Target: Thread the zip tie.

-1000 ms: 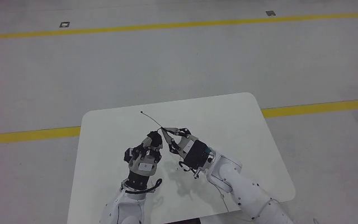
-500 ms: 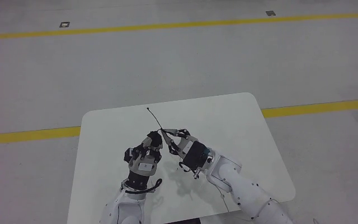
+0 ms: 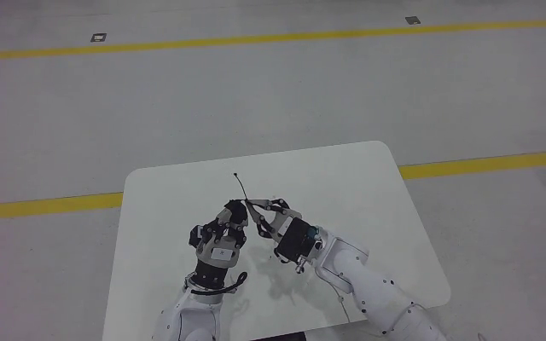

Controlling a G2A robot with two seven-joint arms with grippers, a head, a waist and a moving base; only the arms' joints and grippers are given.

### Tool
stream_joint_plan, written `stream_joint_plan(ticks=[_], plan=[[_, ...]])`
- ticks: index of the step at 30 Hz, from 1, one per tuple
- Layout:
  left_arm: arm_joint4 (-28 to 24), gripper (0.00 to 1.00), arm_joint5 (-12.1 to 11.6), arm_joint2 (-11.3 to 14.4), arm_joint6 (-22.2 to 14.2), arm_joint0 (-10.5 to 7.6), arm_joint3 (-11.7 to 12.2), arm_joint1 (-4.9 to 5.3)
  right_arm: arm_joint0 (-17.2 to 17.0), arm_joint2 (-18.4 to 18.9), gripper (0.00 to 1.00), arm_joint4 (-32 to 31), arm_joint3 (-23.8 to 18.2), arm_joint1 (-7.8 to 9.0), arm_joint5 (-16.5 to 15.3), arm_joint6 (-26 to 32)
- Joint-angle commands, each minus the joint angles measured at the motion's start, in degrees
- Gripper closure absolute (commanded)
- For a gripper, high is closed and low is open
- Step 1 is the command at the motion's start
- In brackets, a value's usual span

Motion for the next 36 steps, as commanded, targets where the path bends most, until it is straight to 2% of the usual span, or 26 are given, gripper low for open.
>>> stream_joint_plan(ticks=[1,36], plan=[[0.0,1.0,0.0,0.0,0.0,0.0,0.0,0.0,-0.03,0.05,1.0,-0.12,0.1,0.01,-0.12,-0.04],[0.0,1.0,0.0,0.0,0.0,0.0,0.0,0.0,-0.08,-0.78,1.0,0.39,3.54,0.2,-1.45,1.44]])
